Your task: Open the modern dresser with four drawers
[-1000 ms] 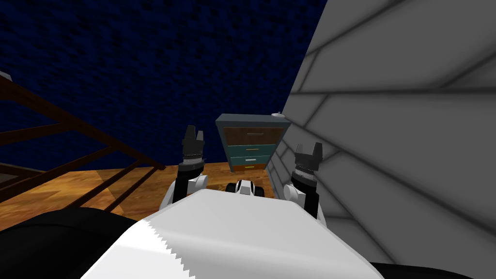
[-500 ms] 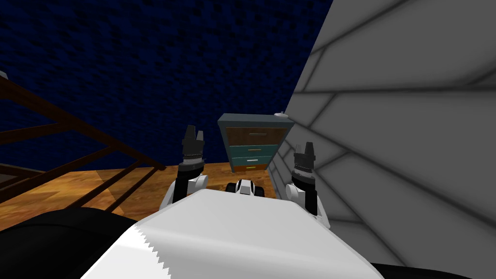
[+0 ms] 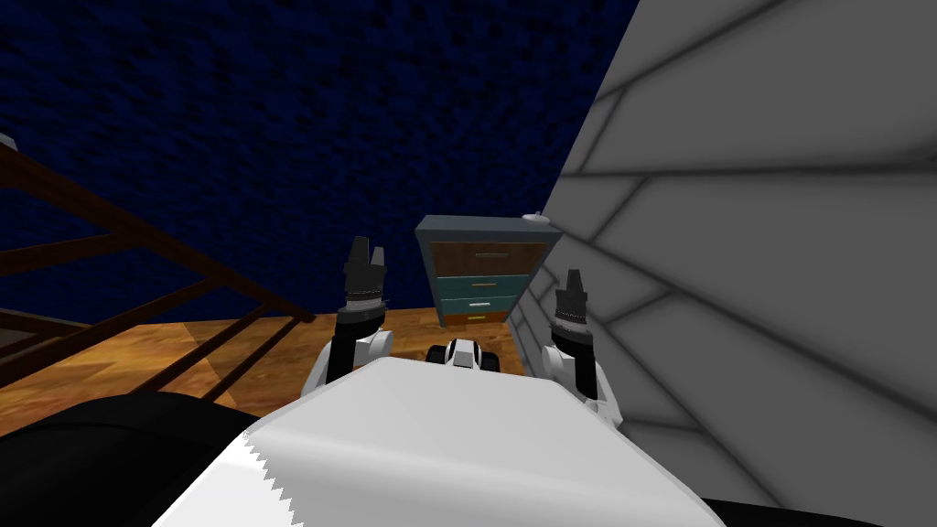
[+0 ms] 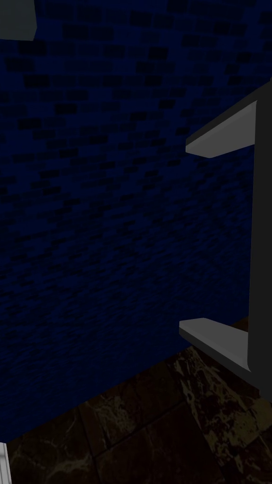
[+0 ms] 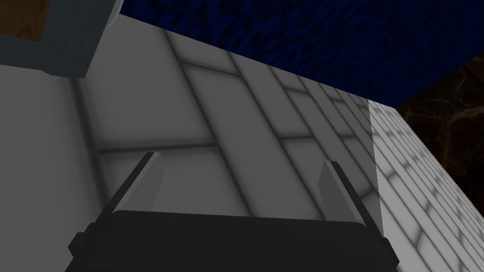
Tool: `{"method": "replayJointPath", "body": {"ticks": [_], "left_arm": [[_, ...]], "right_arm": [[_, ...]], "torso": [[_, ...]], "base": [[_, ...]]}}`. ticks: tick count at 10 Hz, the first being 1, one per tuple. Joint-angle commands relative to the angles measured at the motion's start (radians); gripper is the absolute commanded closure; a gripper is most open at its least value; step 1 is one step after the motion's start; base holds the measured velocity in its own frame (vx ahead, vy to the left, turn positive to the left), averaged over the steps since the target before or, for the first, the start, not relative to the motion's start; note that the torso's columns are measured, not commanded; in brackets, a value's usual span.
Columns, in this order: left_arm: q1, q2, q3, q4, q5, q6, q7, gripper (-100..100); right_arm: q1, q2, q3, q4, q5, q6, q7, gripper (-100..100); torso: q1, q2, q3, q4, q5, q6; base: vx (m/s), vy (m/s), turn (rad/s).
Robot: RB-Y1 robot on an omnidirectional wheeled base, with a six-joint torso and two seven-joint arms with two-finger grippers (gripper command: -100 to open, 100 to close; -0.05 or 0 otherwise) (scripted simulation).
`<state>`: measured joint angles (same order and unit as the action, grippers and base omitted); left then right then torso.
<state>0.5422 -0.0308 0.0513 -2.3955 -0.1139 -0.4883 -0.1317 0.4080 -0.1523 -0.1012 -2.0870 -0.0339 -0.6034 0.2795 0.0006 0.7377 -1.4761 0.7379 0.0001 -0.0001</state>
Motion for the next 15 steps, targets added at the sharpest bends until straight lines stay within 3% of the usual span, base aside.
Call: {"method": "replayJointPath", "body": {"ticks": [1,4,5,7,8,9,10,12,13,15], "left_arm": [[0.000,0.000,0.000,0.000,0.000,0.000,0.000,0],[0.000,0.000,0.000,0.000,0.000,0.000,0.000,0],[0.000,0.000,0.000,0.000,0.000,0.000,0.000,0],[0.000,0.000,0.000,0.000,0.000,0.000,0.000,0],[0.000,0.000,0.000,0.000,0.000,0.000,0.000,0],[0.000,0.000,0.000,0.000,0.000,0.000,0.000,0],[0.000,0.000,0.000,0.000,0.000,0.000,0.000,0],[0.000,0.000,0.000,0.000,0.000,0.000,0.000,0],[0.000,0.000,0.000,0.000,0.000,0.000,0.000,0],[0.000,0.000,0.000,0.000,0.000,0.000,0.000,0]], "right_arm": [[-0.019,-0.018,-0.018,0.049,0.020,-0.019,0.074,-100],[-0.036,-0.027,-0.031,0.087,0.035,-0.032,0.158,-100],[-0.054,-0.036,-0.045,0.127,0.051,-0.046,0.187,-100],[-0.054,-0.036,-0.045,0.127,0.051,-0.046,0.224,-100],[-0.073,-0.044,-0.060,0.169,0.067,-0.060,0.263,-100],[-0.073,-0.044,-0.060,0.169,0.067,-0.060,0.288,-100],[-0.092,-0.050,-0.076,0.213,0.085,-0.075,0.318,-100],[-0.092,-0.050,-0.076,0.213,0.085,-0.075,0.362,-100],[-0.110,-0.056,-0.092,0.257,0.103,-0.091,0.398,-100],[-0.110,-0.056,-0.092,0.257,0.103,-0.091,0.435,-100]], "torso": [[0.000,0.000,0.000,0.000,0.000,0.000],[0.000,0.000,0.000,0.000,0.000,0.000],[-0.001,0.000,0.000,0.000,0.000,0.000],[-0.001,0.000,0.000,0.000,0.000,0.000],[-0.002,0.001,0.001,0.000,0.000,0.000],[0.000,0.000,0.000,0.000,0.000,0.000],[0.000,0.000,0.000,0.000,0.000,0.000],[-0.001,0.000,0.000,0.000,0.000,0.000],[-0.003,0.001,0.000,0.000,-0.001,0.000],[-0.001,0.000,0.000,0.000,0.000,0.000]], "base": [[0.025,0.061,0.012],[0.022,0.055,0.011],[0.027,0.058,0.017],[0.018,0.041,0.004],[0.021,0.060,0.023],[0.019,0.056,0.011],[0.017,0.067,0.023],[0.015,0.041,0.004],[0.026,0.050,0.031],[0.018,0.034,0.005]]}}
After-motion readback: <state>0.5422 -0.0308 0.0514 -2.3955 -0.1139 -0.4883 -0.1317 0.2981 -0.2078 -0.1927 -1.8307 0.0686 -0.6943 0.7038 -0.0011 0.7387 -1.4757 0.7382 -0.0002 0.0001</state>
